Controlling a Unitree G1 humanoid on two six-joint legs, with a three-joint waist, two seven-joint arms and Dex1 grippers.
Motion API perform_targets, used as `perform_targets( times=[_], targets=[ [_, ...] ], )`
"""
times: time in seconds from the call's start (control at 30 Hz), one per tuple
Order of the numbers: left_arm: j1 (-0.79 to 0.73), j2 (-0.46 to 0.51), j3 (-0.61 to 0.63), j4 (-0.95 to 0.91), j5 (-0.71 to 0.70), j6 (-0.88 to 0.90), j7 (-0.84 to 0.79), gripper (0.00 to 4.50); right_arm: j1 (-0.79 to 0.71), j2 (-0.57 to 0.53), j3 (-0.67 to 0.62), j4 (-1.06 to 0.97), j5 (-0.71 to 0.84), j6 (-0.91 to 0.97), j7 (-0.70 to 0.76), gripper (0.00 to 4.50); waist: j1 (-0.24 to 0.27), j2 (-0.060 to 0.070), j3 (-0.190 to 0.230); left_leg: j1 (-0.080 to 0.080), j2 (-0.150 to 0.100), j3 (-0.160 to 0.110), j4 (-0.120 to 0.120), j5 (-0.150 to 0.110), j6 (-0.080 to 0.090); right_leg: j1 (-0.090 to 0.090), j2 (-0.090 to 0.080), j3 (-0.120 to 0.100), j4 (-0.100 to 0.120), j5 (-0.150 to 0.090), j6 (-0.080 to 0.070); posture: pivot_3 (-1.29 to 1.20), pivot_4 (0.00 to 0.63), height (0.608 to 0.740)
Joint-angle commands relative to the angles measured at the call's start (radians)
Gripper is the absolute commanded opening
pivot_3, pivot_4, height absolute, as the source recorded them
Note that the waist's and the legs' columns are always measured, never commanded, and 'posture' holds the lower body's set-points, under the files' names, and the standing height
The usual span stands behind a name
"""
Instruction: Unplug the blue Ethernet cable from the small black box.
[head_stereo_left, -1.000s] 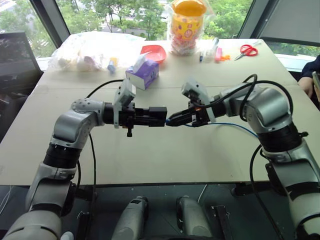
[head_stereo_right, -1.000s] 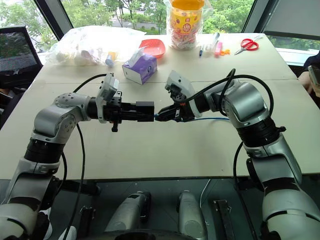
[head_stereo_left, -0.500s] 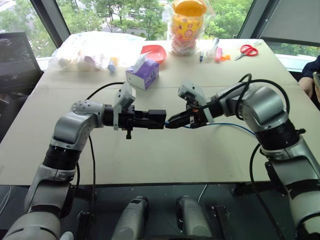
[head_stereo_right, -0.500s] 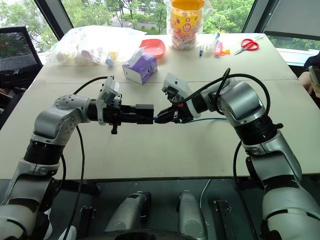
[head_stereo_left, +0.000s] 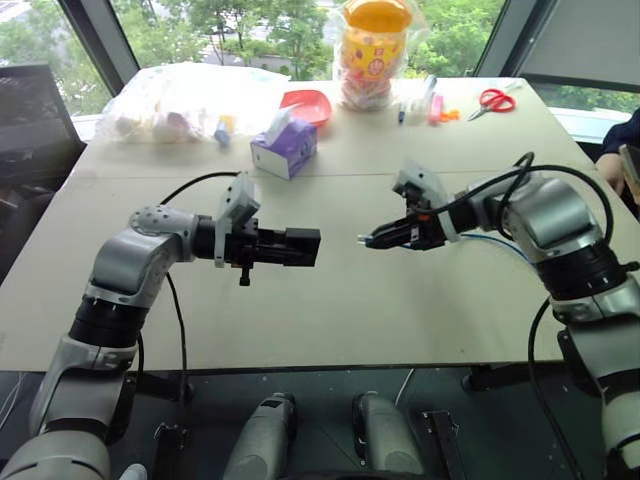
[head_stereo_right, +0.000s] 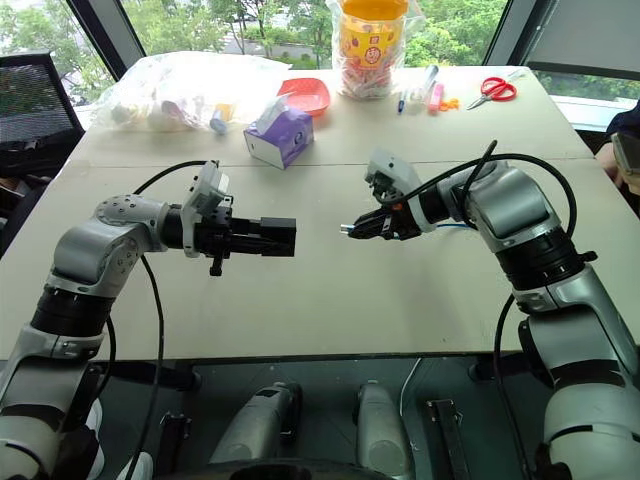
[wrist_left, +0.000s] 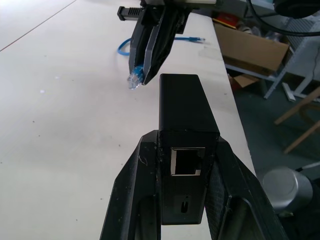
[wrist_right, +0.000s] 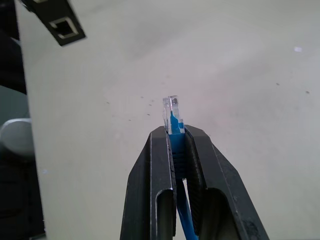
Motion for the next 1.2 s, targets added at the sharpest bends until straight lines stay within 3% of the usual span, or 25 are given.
perform_targets(
  times=[0.03, 0.13, 0.23, 0.4, 0.73, 0.9, 1.1, 1.2],
  targets=[
    [-0.003, -0.044, 0.001, 0.032, 0.063, -0.117, 0.061, 0.51, 0.018, 0.043, -0.043, 0.103, -0.107, -0.114, -0.162, 0.03, 0.001, 0.000, 0.000, 0.000, 0.000, 0.000, 0.000, 0.000, 0.000, 0.000, 0.000, 0.000, 0.000, 0.000, 0.000, 0.00, 0.150, 0.740],
    [-0.006, -0.097, -0.013, 0.097, 0.128, -0.216, 0.114, 0.51, 0.014, 0.091, -0.078, 0.192, -0.154, -0.149, -0.274, 0.03, 0.004, 0.000, 0.000, 0.000, -0.001, 0.000, 0.000, 0.000, 0.000, 0.000, 0.000, 0.000, 0.000, 0.000, 0.000, 0.00, 0.150, 0.740],
    [-0.019, -0.162, -0.025, 0.176, 0.175, -0.290, 0.167, 0.51, 0.012, 0.143, -0.157, 0.241, -0.156, -0.140, -0.383, 1.26, 0.004, 0.000, 0.000, 0.000, -0.001, 0.000, 0.000, 0.000, 0.000, 0.000, 0.000, 0.000, 0.000, 0.001, 0.000, 0.00, 0.150, 0.740],
    [-0.060, -0.267, -0.042, 0.342, 0.261, -0.421, 0.252, 0.51, 0.064, 0.154, -0.275, 0.140, -0.152, -0.081, -0.516, 3.81, 0.007, 0.000, 0.000, -0.001, -0.002, 0.000, 0.000, 0.000, 0.000, 0.000, 0.000, 0.000, 0.000, 0.001, 0.001, 0.00, 0.150, 0.740],
    [-0.105, -0.388, -0.008, 0.705, 0.338, -0.693, 0.380, 0.51, 0.281, 0.120, -0.437, -0.265, -0.052, 0.177, -0.581, 3.81, 0.004, 0.000, 0.000, 0.000, -0.001, 0.000, 0.000, 0.000, 0.000, 0.000, -0.001, 0.000, 0.001, 0.001, 0.001, 0.00, 0.150, 0.740],
    [-0.108, -0.400, 0.006, 0.859, 0.366, -0.831, 0.402, 0.51, 0.359, 0.133, -0.469, -0.400, -0.014, 0.259, -0.619, 3.81, 0.003, 0.000, 0.000, 0.000, -0.001, 0.000, 0.002, 0.000, 0.001, 0.001, -0.001, 0.000, 0.001, 0.001, 0.001, 0.00, 0.150, 0.740],
    [-0.100, -0.392, 0.019, 0.909, 0.369, -0.856, 0.376, 3.36, 0.401, 0.139, -0.496, -0.490, 0.035, 0.329, -0.647, 3.86, 0.003, 0.000, -0.001, 0.002, -0.001, 0.000, 0.003, 0.000, 0.001, 0.003, -0.001, 0.000, 0.001, 0.001, 0.001, 0.00, 0.150, 0.740],
    [-0.075, -0.369, 0.019, 0.862, 0.361, -0.830, 0.336, 4.49, 0.462, 0.101, -0.486, -0.573, 0.084, 0.372, -0.609, 3.86, 0.004, 0.000, -0.001, 0.002, -0.001, 0.000, 0.003, 0.000, 0.001, 0.003, -0.001, 0.000, 0.001, 0.001, 0.001, 0.00, 0.150, 0.740]
  ],
)
